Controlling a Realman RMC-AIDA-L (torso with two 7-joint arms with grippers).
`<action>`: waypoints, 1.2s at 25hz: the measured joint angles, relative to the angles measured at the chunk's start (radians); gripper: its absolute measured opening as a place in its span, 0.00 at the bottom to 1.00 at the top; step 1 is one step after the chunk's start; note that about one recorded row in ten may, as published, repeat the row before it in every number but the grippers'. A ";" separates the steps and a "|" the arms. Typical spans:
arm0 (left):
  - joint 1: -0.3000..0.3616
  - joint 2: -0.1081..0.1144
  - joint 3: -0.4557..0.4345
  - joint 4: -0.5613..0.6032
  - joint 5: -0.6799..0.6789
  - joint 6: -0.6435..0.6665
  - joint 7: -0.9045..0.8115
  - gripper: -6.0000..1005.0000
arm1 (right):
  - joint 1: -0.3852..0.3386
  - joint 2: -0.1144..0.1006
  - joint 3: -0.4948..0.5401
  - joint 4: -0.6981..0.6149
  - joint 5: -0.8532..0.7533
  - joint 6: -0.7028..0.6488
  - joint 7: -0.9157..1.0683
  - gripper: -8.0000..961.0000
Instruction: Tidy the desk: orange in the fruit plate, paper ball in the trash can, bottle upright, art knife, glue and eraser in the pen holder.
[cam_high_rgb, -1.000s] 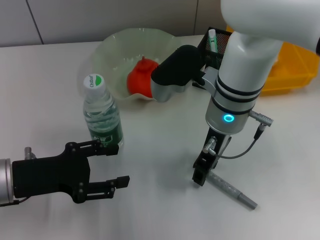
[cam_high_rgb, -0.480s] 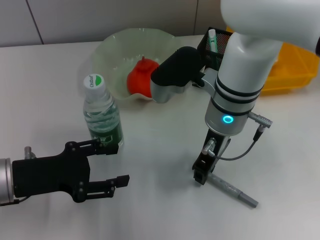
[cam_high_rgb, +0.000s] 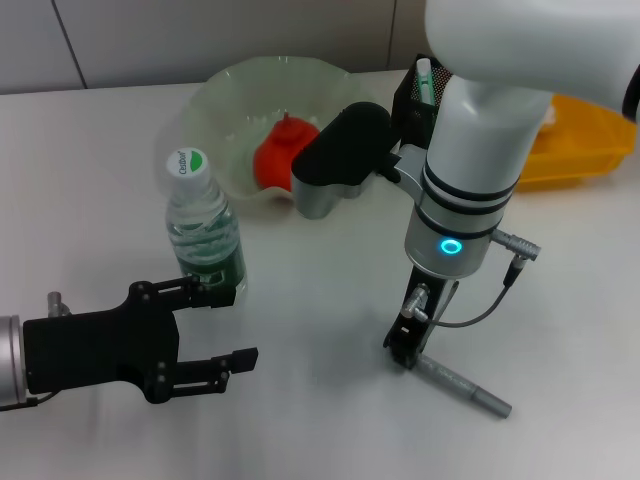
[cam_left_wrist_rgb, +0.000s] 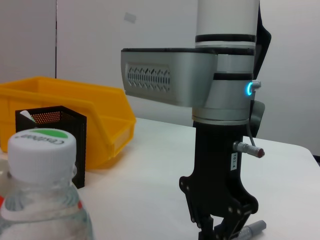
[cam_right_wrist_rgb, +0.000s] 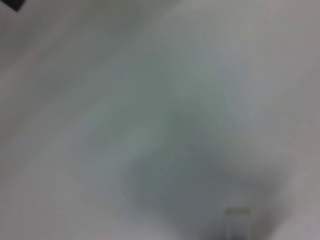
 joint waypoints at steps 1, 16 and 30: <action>0.000 0.000 0.000 0.000 0.000 0.000 0.000 0.75 | -0.005 -0.001 0.003 -0.010 0.002 -0.003 -0.003 0.17; 0.003 -0.002 -0.003 -0.007 -0.009 0.000 0.002 0.75 | -0.207 -0.033 0.521 -0.531 -0.254 -0.151 -0.161 0.15; 0.001 -0.006 -0.012 -0.010 -0.014 -0.011 -0.009 0.75 | -0.242 -0.036 0.675 -0.588 -0.256 0.260 -0.317 0.16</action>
